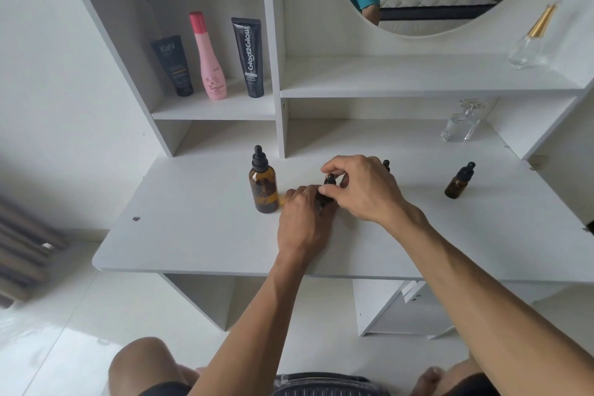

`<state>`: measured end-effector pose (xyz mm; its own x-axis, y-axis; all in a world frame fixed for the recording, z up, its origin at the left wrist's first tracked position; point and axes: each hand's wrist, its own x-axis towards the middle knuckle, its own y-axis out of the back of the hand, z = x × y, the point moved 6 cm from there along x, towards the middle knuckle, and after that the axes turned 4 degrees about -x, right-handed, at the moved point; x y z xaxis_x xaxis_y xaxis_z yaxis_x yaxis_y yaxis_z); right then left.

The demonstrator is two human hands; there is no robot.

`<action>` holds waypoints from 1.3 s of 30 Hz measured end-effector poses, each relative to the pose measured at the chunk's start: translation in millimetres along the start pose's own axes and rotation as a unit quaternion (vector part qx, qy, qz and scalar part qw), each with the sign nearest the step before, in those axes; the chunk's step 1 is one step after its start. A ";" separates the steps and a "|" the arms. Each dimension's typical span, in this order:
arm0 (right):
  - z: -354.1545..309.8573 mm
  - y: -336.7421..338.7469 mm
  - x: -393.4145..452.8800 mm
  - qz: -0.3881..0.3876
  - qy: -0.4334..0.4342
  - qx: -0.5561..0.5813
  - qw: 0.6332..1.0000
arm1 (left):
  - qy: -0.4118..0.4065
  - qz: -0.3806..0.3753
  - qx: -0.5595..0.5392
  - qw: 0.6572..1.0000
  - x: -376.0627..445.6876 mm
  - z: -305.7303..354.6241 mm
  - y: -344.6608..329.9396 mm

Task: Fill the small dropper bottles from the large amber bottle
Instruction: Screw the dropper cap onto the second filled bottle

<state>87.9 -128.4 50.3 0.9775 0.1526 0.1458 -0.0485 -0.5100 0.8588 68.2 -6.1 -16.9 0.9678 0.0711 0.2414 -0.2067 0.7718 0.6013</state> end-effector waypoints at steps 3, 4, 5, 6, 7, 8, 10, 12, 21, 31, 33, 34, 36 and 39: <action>-0.4 -4.2 0.7 -0.015 0.010 0.010 1.000 | 0.001 -0.002 -0.005 1.000 -0.2 -0.4 -0.8; -0.7 -6.2 1.2 -0.026 0.013 0.011 1.000 | 0.002 -0.004 -0.006 1.000 0.0 -0.6 -0.9; -0.2 -7.2 1.6 -0.029 0.013 0.008 0.999 | 0.003 -0.005 -0.006 1.000 0.1 -0.6 -0.9; 0.6 -7.4 1.9 -0.027 0.011 0.003 1.000 | 0.004 -0.006 -0.007 1.000 0.2 -0.5 -1.0; 1.4 -7.3 1.7 -0.023 0.008 0.001 1.000 | 0.005 -0.006 -0.006 1.000 0.2 -0.8 -1.1; 1.7 -7.5 1.4 -0.020 0.007 0.002 1.000 | 0.007 -0.006 -0.006 1.000 0.2 -1.2 -1.4; 2.0 -7.5 0.2 -0.015 0.008 0.006 1.000 | 0.011 -0.008 -0.007 1.000 0.1 -1.5 -1.9; 1.6 -6.9 -0.7 -0.009 0.011 0.013 1.000 | 0.015 -0.010 -0.005 1.000 0.2 -1.9 -2.5; 8.7 -12.7 -14.4 0.039 0.023 0.089 0.995 | 0.013 -0.023 0.010 1.000 -2.7 -0.4 -0.6; 41.0 50.0 -61.5 0.220 -0.016 0.164 0.961 | -0.009 -0.037 0.064 0.997 -9.7 3.3 -1.2; 59.9 59.6 -63.4 0.245 -0.046 0.167 0.954 | -0.018 -0.057 0.103 0.993 -9.5 4.1 -4.7; 69.2 62.9 -62.2 0.252 -0.062 0.160 0.952 | -0.018 -0.073 0.125 0.989 -9.2 3.7 -7.4; 84.8 67.3 -58.6 0.256 -0.084 0.135 0.953 | -0.017 -0.104 0.161 0.981 -8.9 2.9 -12.6; 101.2 65.1 -53.0 0.244 -0.105 0.105 0.958 | -0.019 -0.122 0.182 0.976 -8.7 1.5 -16.0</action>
<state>53.7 -255.3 48.7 0.8695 -0.3101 0.3844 -0.4899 -0.6399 0.5920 62.9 -20.0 -27.5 0.9900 -0.1155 0.0809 -0.0145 0.4870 0.8733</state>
